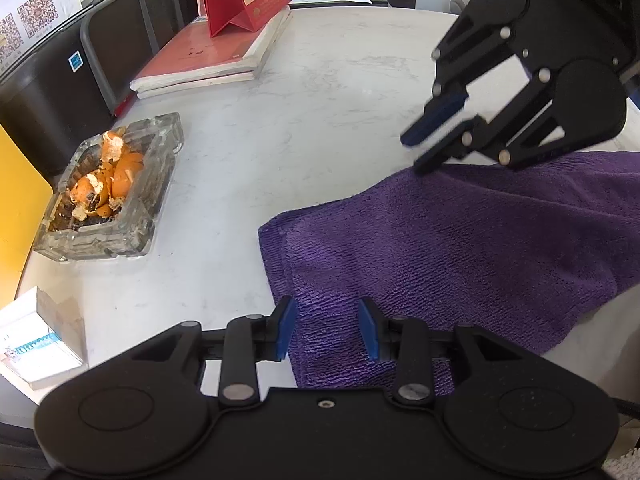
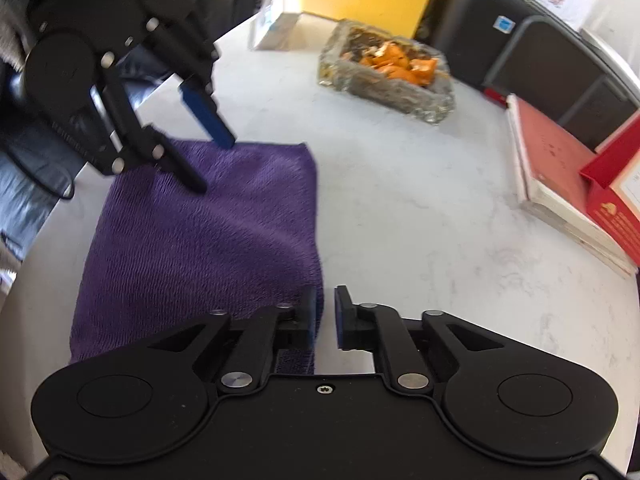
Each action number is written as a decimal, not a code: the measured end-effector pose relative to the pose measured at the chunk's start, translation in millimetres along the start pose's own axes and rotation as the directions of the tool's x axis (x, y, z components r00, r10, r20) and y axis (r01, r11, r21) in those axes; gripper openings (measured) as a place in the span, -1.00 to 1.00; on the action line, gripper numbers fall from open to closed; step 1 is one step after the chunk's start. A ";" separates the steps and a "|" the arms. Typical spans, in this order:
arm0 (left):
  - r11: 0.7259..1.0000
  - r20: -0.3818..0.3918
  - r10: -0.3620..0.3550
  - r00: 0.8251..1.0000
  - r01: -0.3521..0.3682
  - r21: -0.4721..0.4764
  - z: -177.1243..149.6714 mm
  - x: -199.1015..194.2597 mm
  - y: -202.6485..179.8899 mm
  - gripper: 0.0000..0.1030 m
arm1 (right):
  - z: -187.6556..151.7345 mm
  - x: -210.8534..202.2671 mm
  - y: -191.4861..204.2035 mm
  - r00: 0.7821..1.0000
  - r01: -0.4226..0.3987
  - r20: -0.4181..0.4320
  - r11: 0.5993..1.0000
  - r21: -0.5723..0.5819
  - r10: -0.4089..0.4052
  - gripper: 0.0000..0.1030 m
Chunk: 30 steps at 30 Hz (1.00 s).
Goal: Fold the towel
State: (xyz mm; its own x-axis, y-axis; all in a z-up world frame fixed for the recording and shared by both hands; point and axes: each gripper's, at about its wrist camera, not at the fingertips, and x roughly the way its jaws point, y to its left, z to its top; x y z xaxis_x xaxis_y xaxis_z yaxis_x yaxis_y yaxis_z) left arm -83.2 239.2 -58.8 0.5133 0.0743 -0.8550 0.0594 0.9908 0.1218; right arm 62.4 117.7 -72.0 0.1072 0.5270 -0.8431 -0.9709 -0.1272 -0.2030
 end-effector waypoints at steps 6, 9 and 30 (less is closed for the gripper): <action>0.998 0.020 0.055 0.998 -0.055 -0.004 9.2 -3.7 4.5 -0.37 | 1.3 -24.9 -6.2 0.998 0.027 0.059 0.992 0.123 -0.035 -0.63; 0.999 0.044 0.046 0.998 -0.046 -0.008 20.8 -1.6 6.6 -0.37 | -9.8 -36.5 -4.1 0.997 0.038 0.052 0.981 0.192 -0.049 -0.62; 0.998 -0.026 -0.066 0.997 0.067 0.016 48.1 30.7 15.6 -0.81 | -92.5 -63.0 -14.5 0.999 0.040 -0.027 0.880 0.473 -0.031 -0.62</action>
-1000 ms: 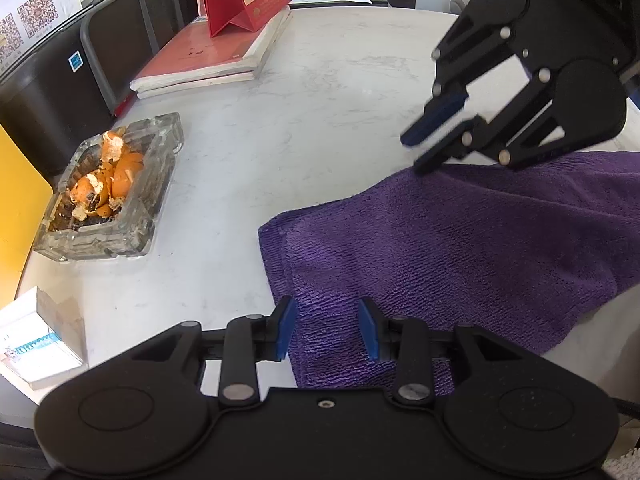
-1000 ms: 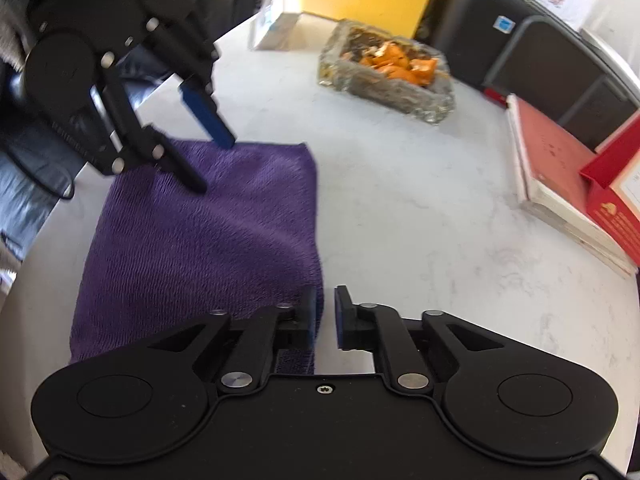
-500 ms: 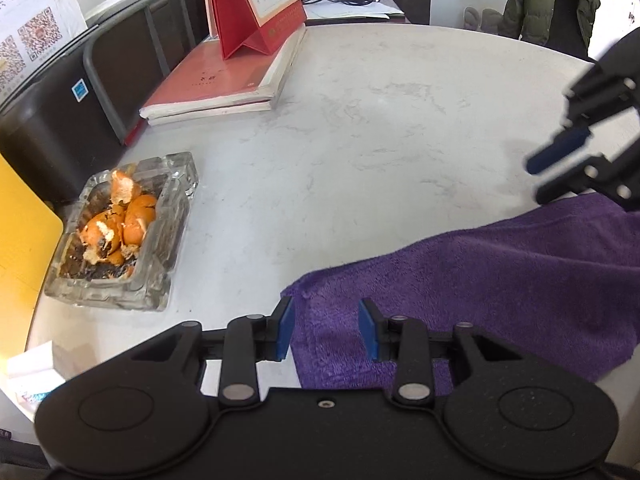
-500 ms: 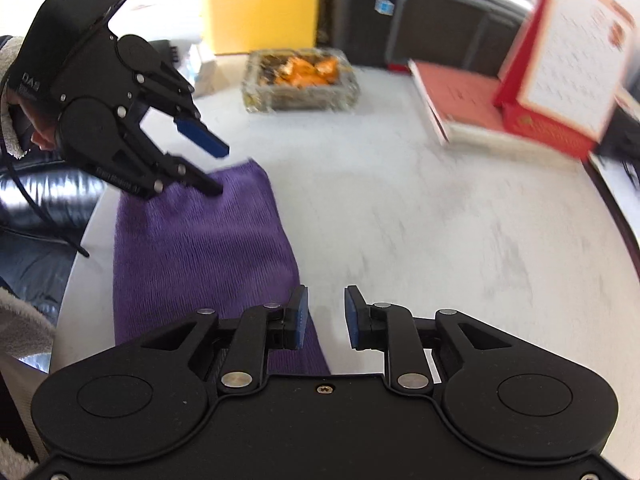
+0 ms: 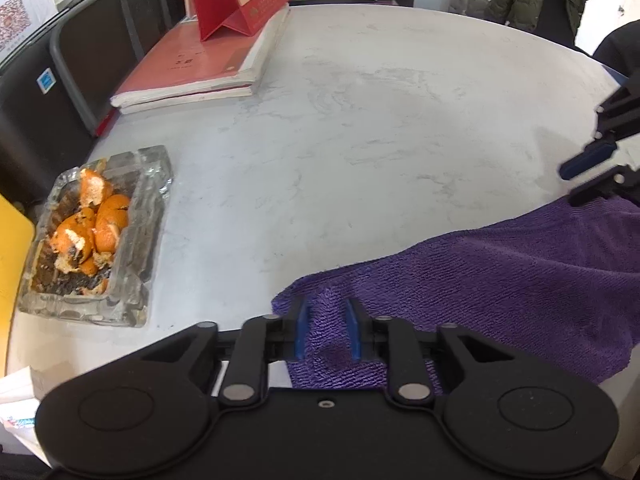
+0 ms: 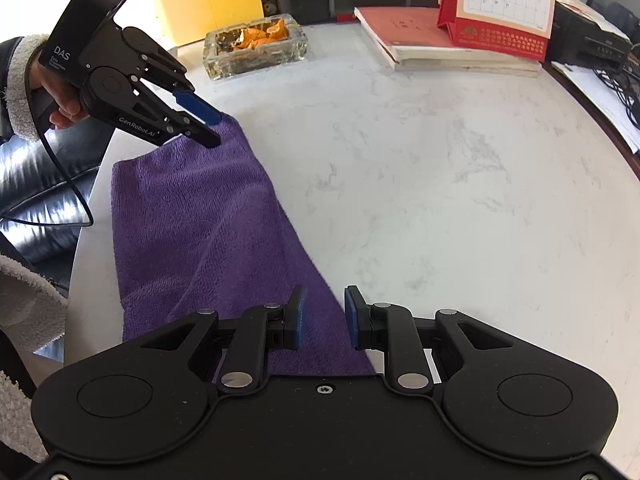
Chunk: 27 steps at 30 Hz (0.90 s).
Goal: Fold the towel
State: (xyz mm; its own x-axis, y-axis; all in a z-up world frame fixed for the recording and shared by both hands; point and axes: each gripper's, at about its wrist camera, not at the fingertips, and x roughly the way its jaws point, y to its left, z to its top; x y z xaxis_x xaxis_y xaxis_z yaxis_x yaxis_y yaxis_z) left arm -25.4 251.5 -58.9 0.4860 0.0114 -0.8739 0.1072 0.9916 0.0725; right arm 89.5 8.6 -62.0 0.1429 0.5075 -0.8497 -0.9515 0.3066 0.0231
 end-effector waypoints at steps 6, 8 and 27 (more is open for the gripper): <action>1.000 0.012 -0.022 1.000 0.022 0.013 -1.2 -1.8 -2.3 -0.92 | 5.6 9.1 5.7 1.000 0.022 0.006 0.996 -0.088 -0.022 -0.62; 1.000 0.018 -0.028 0.999 0.028 0.010 -1.6 -5.1 -1.3 -0.93 | 10.2 15.4 10.1 1.000 0.014 0.006 0.992 -0.129 -0.014 -0.62; 1.000 0.027 -0.015 1.000 0.015 -0.005 -5.6 -14.6 6.0 -0.93 | 23.1 35.8 28.2 0.998 -0.022 -0.055 0.953 -0.303 0.005 -0.62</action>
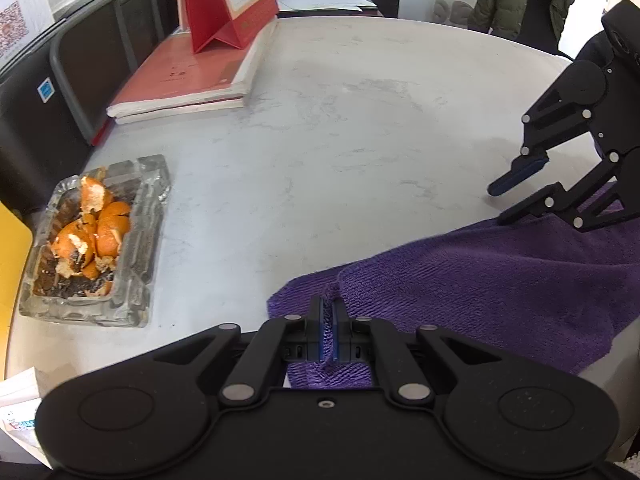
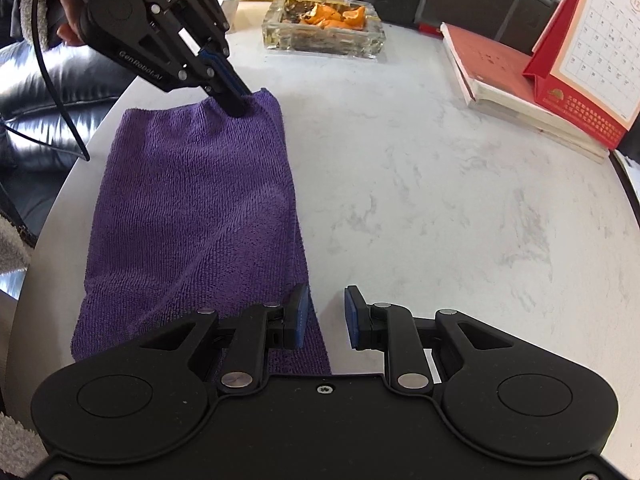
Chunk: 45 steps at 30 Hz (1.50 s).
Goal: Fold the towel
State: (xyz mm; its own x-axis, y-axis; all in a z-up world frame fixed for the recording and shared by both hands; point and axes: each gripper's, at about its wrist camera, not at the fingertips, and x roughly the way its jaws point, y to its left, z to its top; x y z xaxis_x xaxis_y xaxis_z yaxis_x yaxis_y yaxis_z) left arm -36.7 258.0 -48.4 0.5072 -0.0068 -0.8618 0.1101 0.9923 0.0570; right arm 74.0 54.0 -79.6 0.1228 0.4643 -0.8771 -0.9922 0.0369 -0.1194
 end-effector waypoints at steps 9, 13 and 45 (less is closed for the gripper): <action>1.000 0.011 0.018 1.000 -0.017 -0.012 -0.5 -4.6 8.9 -0.93 | 2.7 1.7 1.5 1.000 0.000 -0.015 1.000 -0.031 0.000 -0.62; 0.999 0.011 0.030 0.999 -0.030 -0.010 0.4 -5.5 14.3 -0.93 | 3.1 2.0 2.8 1.000 -0.016 -0.025 0.999 -0.046 0.014 -0.72; 0.973 0.147 0.229 0.962 -0.226 -0.039 20.7 3.0 21.8 -0.79 | 0.9 2.6 8.0 0.999 -0.010 -0.035 0.996 -0.092 0.006 -0.75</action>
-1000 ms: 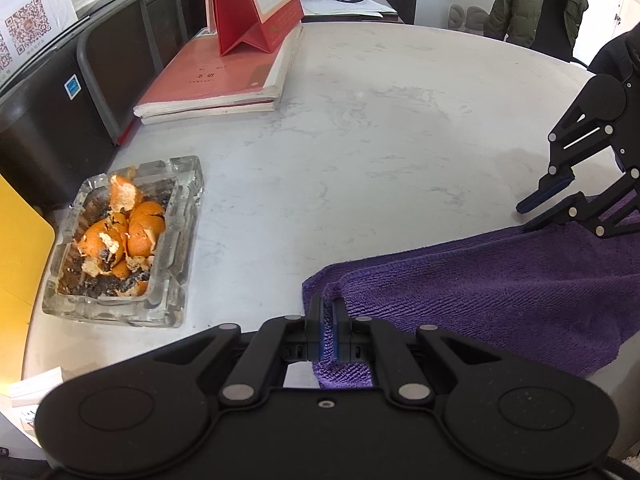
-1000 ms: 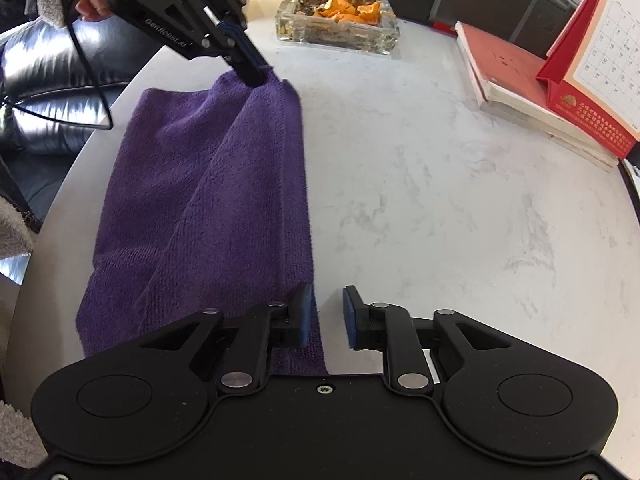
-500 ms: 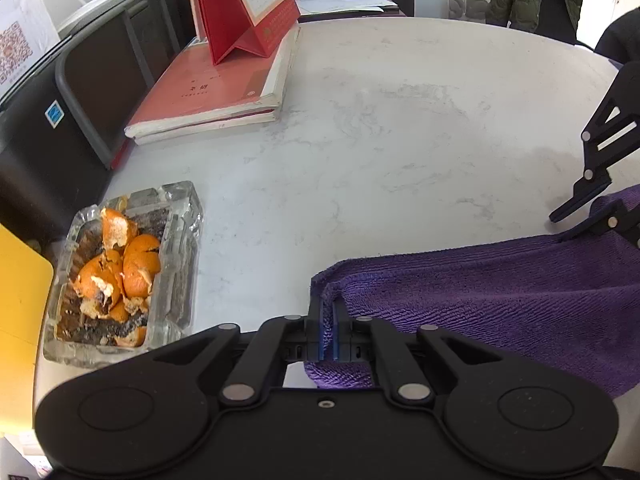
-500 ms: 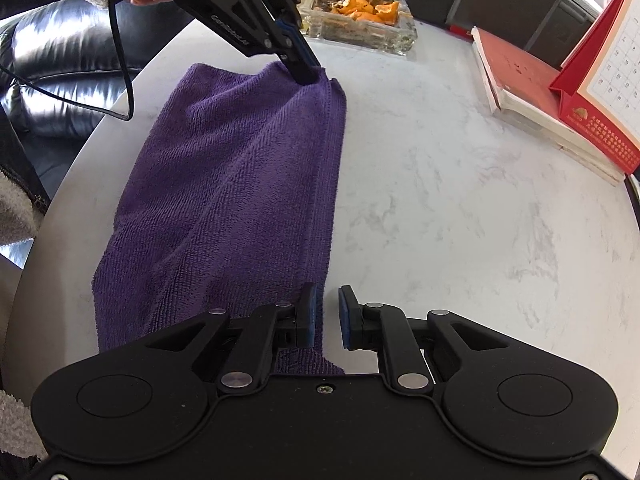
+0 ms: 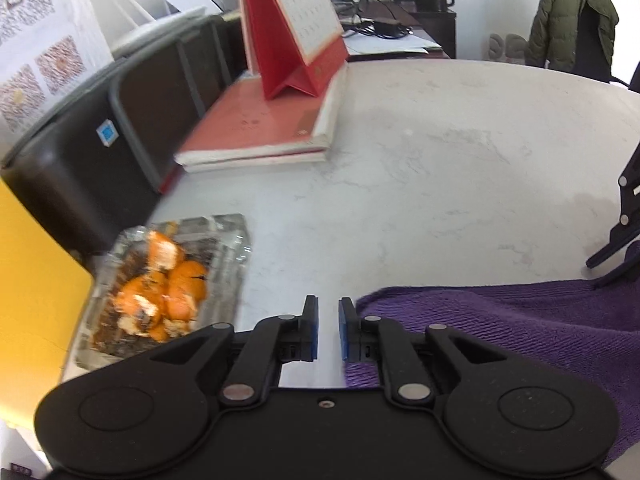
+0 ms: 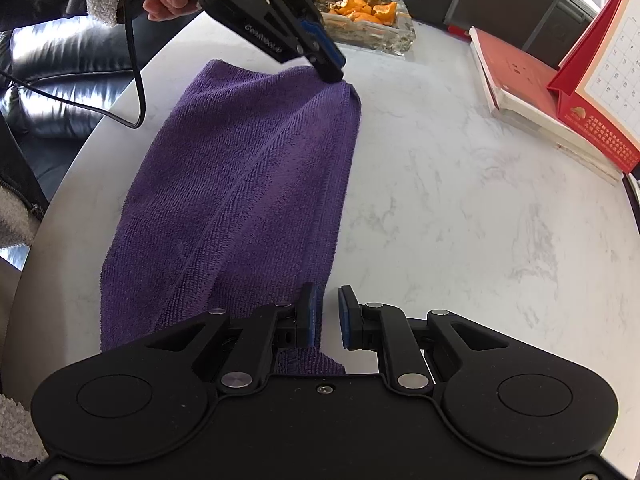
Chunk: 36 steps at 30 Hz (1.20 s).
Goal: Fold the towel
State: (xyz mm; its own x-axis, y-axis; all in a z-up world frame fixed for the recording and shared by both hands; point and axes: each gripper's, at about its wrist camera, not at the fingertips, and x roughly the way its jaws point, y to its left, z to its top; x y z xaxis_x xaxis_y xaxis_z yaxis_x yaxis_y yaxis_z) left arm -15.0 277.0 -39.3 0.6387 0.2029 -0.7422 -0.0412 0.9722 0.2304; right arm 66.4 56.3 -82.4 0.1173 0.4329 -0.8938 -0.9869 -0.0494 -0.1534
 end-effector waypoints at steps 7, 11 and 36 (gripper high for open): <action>0.993 -0.010 -0.051 0.999 0.050 -0.103 -23.8 -45.2 -3.4 -0.79 | 0.3 -0.7 -2.1 1.000 -0.003 0.000 1.000 0.027 0.003 -0.75; 0.991 -0.064 -0.090 0.994 0.083 -0.107 -45.7 -57.6 -23.0 -0.79 | 7.9 -14.4 -15.1 0.999 0.019 0.036 0.998 0.066 -0.022 -0.73; 0.974 -0.100 -0.104 0.990 0.081 -0.211 -90.5 -54.9 -13.9 -0.74 | 120.1 72.3 -16.2 0.979 -0.134 0.132 0.981 -0.142 0.153 -0.72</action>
State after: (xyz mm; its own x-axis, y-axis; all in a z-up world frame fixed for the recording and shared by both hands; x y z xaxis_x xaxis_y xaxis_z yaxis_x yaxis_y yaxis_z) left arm -119.1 262.9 -58.8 0.5592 0.1117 -0.8215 -0.1511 0.9880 0.0315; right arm 77.6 196.6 -93.9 -0.0510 0.5348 -0.8434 -0.9680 -0.2341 -0.0899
